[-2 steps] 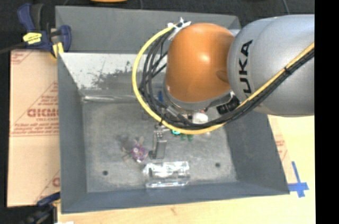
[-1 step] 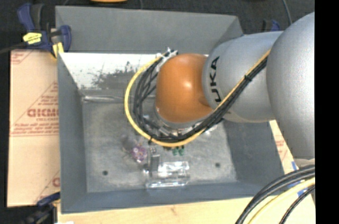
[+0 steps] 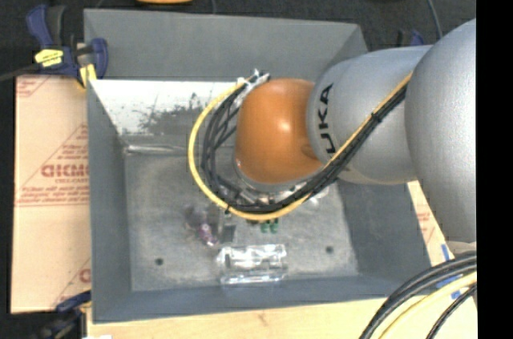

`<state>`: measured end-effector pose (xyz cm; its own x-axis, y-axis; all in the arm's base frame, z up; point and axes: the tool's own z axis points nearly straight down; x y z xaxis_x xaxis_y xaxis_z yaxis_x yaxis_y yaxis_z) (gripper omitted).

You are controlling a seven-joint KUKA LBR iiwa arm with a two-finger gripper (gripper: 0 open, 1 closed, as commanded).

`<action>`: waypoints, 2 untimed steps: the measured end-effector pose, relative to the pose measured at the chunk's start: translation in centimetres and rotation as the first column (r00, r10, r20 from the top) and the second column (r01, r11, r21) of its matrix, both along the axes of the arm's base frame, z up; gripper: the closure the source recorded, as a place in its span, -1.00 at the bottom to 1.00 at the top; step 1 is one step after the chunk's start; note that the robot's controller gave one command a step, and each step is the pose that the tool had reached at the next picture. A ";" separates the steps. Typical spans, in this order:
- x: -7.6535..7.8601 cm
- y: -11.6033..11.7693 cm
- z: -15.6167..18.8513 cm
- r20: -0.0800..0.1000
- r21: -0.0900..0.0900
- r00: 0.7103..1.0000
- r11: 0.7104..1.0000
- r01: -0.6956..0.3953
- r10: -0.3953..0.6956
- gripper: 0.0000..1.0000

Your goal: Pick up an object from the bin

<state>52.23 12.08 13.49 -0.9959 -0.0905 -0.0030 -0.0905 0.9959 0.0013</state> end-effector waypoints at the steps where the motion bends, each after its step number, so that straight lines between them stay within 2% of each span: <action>1: -1.1 0.5 -1.3 -0.004 -0.001 0.991 0.991 0.133 -0.133 1.00; 2: 2.4 0.5 1.4 0.003 0.002 0.977 0.977 0.214 -0.214 1.00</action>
Offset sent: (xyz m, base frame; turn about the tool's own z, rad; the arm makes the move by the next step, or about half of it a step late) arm -0.0110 0.0053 -0.0133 0.1350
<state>54.62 12.57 14.85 -0.9922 0.1248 -0.0065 0.1248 0.9922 0.0025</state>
